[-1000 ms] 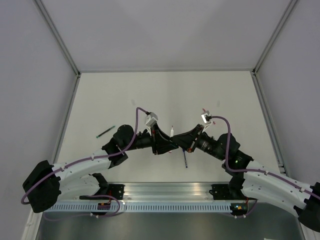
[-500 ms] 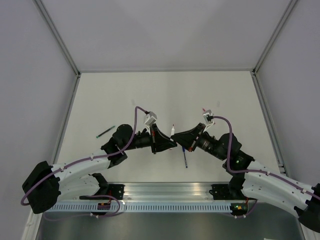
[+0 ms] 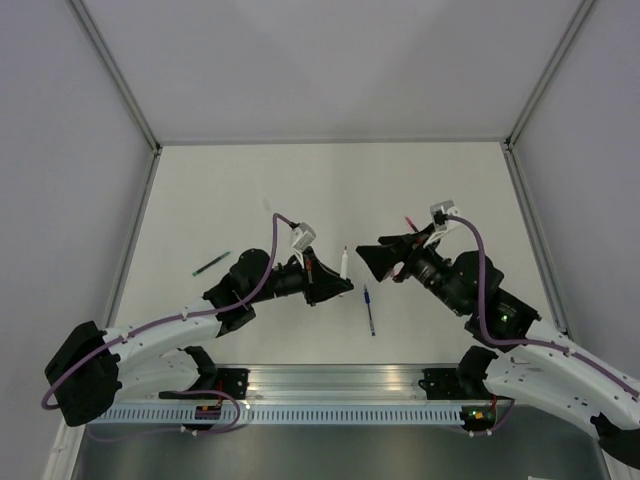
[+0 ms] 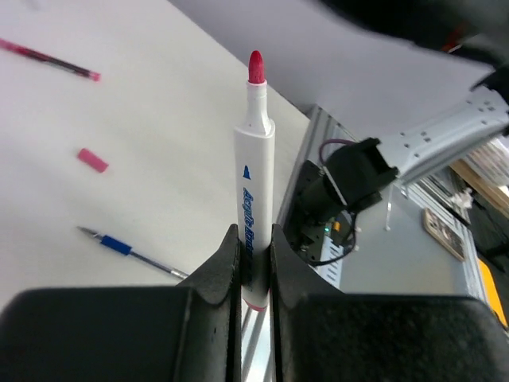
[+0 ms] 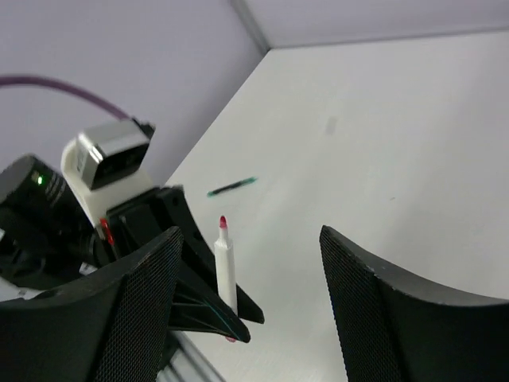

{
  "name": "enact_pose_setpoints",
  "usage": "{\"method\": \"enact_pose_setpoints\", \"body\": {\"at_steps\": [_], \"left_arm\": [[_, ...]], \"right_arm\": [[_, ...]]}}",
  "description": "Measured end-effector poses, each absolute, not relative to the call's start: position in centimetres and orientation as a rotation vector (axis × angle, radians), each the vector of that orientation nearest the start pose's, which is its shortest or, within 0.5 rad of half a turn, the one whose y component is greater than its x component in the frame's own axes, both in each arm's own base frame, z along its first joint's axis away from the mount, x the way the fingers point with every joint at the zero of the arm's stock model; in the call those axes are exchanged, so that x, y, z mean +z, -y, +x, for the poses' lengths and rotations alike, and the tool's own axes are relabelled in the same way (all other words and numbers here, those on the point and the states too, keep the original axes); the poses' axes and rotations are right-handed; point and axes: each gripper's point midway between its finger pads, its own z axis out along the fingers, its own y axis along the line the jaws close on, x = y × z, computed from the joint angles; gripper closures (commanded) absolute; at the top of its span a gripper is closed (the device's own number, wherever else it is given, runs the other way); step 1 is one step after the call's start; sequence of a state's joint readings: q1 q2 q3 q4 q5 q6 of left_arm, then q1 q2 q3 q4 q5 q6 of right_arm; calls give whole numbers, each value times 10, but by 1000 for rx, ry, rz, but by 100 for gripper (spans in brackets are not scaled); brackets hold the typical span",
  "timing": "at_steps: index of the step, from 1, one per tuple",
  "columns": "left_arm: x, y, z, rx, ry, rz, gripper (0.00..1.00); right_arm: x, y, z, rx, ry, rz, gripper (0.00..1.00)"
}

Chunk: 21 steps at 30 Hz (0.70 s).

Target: Insert the pens into the pen caps

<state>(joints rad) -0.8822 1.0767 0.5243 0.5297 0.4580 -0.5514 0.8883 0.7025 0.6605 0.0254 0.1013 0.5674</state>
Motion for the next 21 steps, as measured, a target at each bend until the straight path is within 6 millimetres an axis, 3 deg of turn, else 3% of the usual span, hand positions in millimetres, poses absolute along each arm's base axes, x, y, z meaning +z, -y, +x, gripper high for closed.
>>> {"method": "enact_pose_setpoints", "body": {"at_steps": [3,6,10,14,17,21], "left_arm": [[216,330,169,-1332,-1730,595,98],[204,319,187,-1200,-1791,506,98],[200,298,207,-1030,-1809,412,98],[222,280,216,-957,-1736,350,98],[237,268,218,-931,-1679,305,98],[246,258,220,-907,-1646,267,98]], "right_arm": [[322,-221,212,871,-1653,-116,23],[321,-197,225,706,-1675,-61,24],[273,-180,249,441,-1840,-43,27],[208,-175,276,214,-2066,-84,40],[166,-163,280,109,-2208,-104,51],[134,-145,279,51,-2308,-88,60]]}}
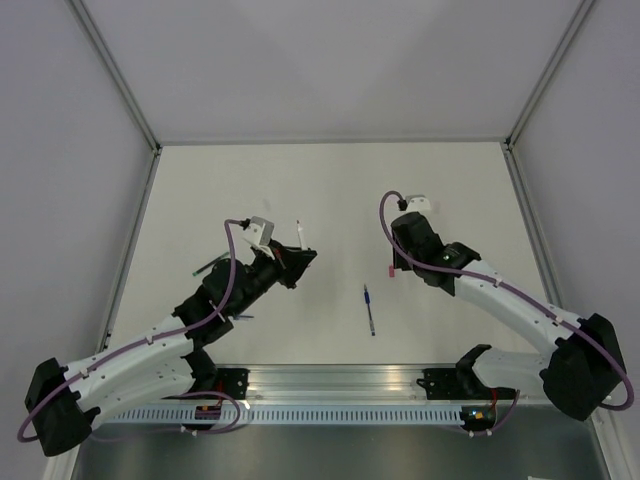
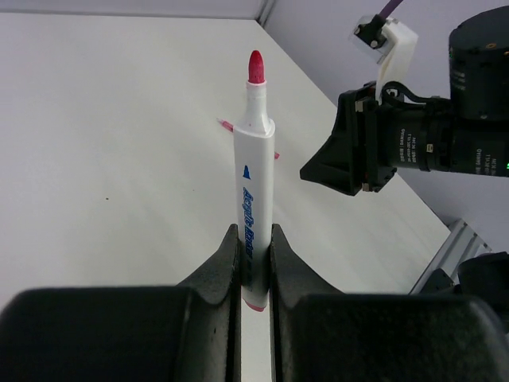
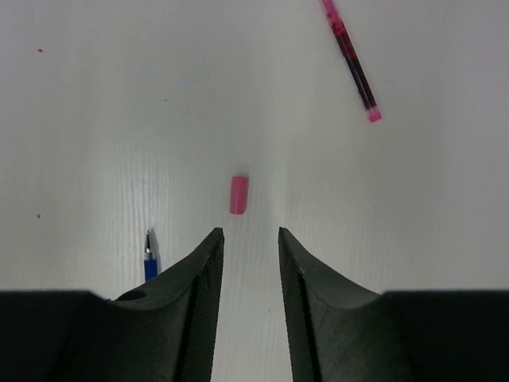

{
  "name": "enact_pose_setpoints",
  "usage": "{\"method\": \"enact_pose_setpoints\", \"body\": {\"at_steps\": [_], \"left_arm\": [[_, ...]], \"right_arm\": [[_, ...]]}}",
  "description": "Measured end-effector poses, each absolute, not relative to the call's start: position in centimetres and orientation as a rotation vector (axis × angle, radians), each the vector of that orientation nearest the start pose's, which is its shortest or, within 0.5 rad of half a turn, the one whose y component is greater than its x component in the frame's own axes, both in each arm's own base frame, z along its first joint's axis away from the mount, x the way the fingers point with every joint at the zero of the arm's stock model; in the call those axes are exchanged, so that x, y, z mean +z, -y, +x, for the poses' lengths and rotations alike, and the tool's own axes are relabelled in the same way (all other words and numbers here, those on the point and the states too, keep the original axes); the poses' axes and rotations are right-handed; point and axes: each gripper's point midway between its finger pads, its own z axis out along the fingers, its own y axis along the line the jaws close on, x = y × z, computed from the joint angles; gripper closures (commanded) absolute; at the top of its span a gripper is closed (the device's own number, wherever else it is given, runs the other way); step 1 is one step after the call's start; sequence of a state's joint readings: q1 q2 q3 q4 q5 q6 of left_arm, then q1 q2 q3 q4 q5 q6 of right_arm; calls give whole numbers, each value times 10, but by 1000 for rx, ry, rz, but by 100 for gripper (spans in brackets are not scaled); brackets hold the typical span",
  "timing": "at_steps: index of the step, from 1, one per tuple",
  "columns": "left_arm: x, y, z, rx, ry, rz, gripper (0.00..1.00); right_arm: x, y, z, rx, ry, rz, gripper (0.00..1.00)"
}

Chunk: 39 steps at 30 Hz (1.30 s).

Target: Insert the pens into the pen caps

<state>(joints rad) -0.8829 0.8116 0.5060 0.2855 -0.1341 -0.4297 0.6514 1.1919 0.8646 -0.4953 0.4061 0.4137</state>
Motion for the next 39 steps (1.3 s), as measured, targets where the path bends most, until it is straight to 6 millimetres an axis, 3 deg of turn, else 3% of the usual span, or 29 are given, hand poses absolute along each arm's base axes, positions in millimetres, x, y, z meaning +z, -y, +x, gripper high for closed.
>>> {"method": "enact_pose_setpoints", "body": {"at_steps": [6,8,15,24,32,39], "left_arm": [[243,254,223,-881,-1653,248,98],[242,253,224,-874,-1655,242,98],[244,244,226,-850,-1641,206,98],[244,239,228,-830,-1637,184,98],[244,238,228,-825,-1637,181,98],[243,236,230,-810,-1640,169,98]], "right_arm": [[99,-124,284,-31,-2407,-46,81],[88,-122,285,-49,-2430,-46,100],[43,-119,282,-78,-2525,-19,100],[13,-126,289,-63,-2569,7,100],[12,-149,299,96,-2537,51,100],[13,-171,293,281,-2539,95,100]]}}
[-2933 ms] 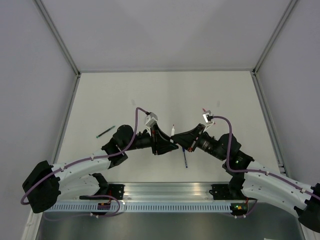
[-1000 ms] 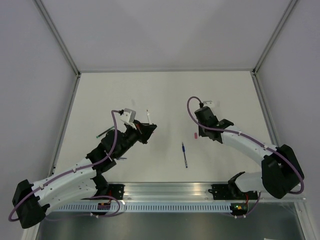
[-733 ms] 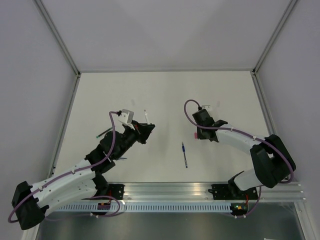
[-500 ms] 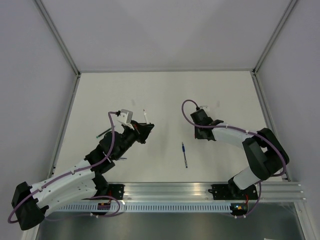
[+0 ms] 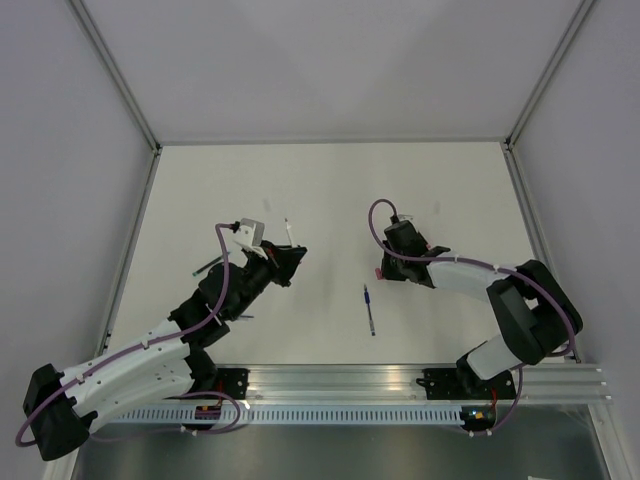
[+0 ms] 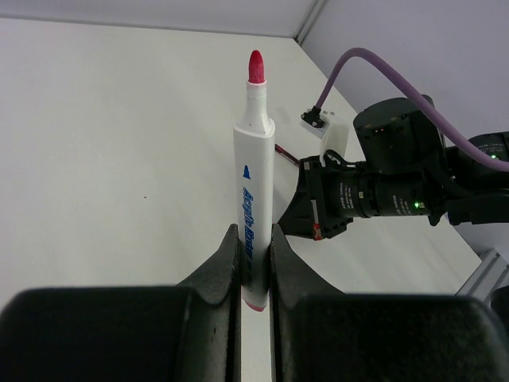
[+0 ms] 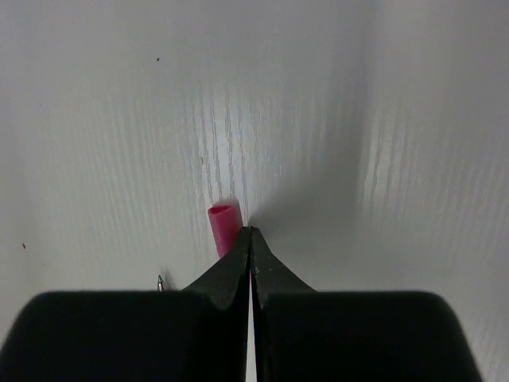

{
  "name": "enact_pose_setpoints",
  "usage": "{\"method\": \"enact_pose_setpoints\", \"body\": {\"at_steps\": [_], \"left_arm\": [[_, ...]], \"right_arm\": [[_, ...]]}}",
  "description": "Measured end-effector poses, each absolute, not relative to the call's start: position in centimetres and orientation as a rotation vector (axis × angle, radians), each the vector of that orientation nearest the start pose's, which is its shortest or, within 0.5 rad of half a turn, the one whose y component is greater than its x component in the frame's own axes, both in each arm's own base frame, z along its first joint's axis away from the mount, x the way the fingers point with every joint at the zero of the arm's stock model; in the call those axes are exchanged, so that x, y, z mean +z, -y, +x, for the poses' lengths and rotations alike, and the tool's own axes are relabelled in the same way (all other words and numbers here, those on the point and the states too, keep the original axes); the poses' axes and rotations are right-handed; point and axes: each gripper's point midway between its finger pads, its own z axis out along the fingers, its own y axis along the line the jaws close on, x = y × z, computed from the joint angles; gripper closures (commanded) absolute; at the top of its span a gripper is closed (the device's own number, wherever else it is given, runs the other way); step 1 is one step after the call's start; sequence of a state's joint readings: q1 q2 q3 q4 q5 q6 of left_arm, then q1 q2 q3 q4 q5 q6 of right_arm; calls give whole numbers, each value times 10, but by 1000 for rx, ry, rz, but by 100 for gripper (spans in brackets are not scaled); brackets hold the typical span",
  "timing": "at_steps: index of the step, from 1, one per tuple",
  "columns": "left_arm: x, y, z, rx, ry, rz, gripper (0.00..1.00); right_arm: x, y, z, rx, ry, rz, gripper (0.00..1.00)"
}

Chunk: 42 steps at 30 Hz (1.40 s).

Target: Insert the pens into the pen caps

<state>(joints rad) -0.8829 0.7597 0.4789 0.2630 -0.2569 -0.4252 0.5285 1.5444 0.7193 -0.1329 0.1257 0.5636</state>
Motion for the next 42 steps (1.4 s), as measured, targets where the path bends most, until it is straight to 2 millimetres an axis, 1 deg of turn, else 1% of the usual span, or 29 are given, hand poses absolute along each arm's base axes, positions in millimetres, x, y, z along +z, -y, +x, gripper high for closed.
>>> {"method": "enact_pose_setpoints", "body": {"at_steps": [4,7,10,12,15,22,30,42], "left_arm": [[243,235,230,-807,-1640,167,98],[243,235,230,-807,-1640,166,98],[243,235,230,-806,-1640,166,98],[242,235,231,-805,-1642,166,98],[240,236,231,-801,-1648,168,98],[239,236,231,-800,-1650,169,98],[237,233,234,-778,-1654,152,98],[237,233,235,-770,-1654,156,98]], "right_arm": [[13,-172,281,317,-2550,91,100],[12,-175,276,350,-2558,54,100],[12,-174,276,341,-2558,26,100],[13,-171,277,304,-2570,-1,100],[18,-168,280,267,-2576,-30,100],[20,-172,277,294,-2587,-44,100],[16,-172,274,294,-2595,-35,100],[13,-200,264,377,-2587,-64,100]]}}
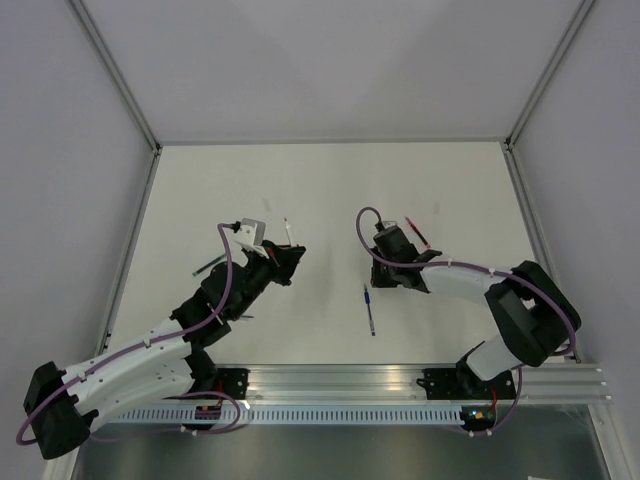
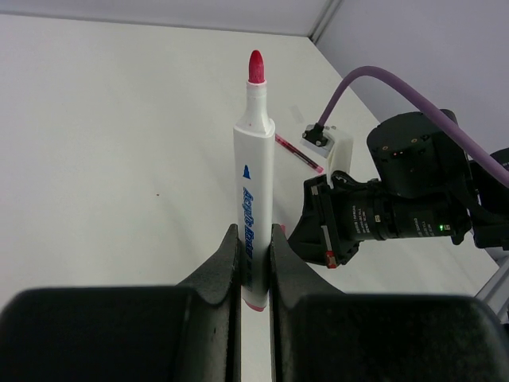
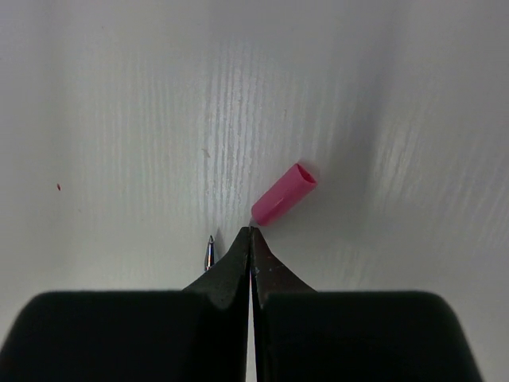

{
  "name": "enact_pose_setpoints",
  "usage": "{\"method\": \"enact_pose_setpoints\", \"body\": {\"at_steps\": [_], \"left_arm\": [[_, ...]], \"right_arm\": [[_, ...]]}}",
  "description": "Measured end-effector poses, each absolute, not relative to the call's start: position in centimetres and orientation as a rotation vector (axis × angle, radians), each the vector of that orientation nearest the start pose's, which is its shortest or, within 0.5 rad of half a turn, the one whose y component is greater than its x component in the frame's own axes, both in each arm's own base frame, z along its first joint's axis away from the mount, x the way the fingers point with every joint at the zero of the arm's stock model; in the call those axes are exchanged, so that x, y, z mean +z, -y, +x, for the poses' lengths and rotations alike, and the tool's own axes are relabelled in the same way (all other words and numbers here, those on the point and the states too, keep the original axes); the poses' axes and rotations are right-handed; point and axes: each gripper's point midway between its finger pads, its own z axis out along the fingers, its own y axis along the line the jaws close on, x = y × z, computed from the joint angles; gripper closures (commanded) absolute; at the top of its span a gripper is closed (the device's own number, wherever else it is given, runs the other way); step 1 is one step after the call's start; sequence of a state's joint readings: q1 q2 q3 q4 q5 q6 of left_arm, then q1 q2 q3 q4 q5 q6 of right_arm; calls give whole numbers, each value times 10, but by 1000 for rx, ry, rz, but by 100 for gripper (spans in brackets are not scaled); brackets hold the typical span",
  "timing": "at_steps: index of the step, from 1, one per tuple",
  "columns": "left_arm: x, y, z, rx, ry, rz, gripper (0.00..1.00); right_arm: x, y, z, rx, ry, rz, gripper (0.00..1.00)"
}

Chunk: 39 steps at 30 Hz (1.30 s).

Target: Insert the pens into the pen caps

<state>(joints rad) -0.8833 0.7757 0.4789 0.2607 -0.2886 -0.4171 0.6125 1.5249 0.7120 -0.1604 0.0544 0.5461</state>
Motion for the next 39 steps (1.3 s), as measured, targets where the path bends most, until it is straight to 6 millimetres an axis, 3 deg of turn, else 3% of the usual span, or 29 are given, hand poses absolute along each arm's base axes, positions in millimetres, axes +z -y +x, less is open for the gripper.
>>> {"method": "enact_pose_setpoints", "body": {"at_steps": [8,12,16,20,23,25,33,39], "left_arm": [[237,232,235,-766,-1653,153,98],[237,231,236,-764,-1653,150,98],[238,231,235,-763,-1650,147,98],[239,228,233,-766,-1643,143,98],[244,221,231,-769,-1620,125,98],[249,216,229,-774,-1598,110,98],[262,195,225,-767,-1528,35,98],[265,183,224,-751,-1504,-7,98]], "right_arm": [[13,-221,272,402,-2557,-110,99],[17,-220,285,337,-2543,-164,86],[46,-227,304,301,-2485,-330,55],[98,-244,324,322,-2309,-724,42],[119,-237,329,317,-2198,-1000,34],[116,-224,329,272,-2155,-1170,31],[59,-195,314,222,-2127,-1654,31],[56,-188,319,209,-2045,-1809,33]]}}
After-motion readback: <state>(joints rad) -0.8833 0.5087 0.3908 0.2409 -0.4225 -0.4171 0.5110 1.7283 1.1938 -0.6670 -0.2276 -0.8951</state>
